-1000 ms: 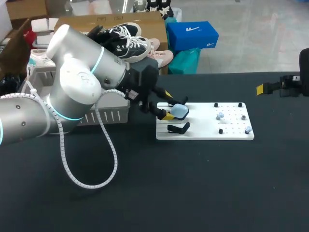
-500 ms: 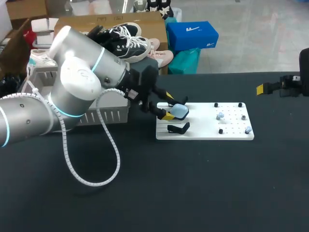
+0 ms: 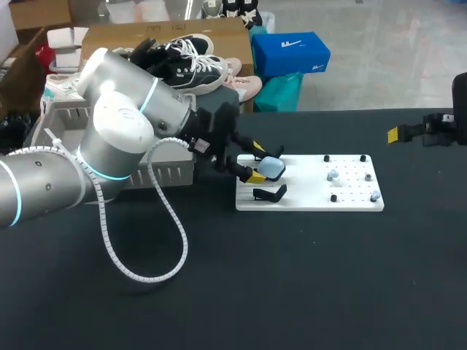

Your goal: Pick up each earbud case from the left stands, insert the matching earbuds, close the lid, and place the case in the box.

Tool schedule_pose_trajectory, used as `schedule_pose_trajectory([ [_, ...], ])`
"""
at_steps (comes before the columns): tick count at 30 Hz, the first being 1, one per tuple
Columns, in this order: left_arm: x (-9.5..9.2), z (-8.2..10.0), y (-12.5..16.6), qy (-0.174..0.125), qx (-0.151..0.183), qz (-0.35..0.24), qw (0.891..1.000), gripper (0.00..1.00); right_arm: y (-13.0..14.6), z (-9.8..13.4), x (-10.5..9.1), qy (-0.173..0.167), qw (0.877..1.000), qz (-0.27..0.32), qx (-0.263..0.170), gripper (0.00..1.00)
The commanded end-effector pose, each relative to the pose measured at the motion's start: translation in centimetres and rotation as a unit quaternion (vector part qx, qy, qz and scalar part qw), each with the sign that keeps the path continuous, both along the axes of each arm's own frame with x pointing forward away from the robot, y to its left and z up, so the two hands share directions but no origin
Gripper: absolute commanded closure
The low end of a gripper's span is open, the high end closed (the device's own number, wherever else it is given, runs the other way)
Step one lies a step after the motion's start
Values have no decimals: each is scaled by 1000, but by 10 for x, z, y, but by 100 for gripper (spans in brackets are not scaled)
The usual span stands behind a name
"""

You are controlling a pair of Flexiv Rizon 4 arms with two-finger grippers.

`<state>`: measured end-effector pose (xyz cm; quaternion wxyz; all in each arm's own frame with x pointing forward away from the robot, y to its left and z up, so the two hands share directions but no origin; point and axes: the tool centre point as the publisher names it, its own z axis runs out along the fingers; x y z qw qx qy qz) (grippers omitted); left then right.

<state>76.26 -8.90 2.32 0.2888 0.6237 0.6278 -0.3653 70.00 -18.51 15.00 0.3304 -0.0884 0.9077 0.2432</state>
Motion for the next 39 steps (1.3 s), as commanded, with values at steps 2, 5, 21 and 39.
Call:
schedule_pose_trajectory([
  [2,-7,0,-2,-6,-2,14,1000,0,0,0,0,0,1000,0,0,0],
  [5,-6,-1,-4,-3,-2,23,1000,0,0,0,0,0,1000,0,0,0],
  [21,-6,-3,-3,1,-4,38,999,0,0,0,0,0,1000,0,0,0],
  [39,0,-8,-5,1,3,48,999,0,0,0,0,0,1000,0,0,0],
])
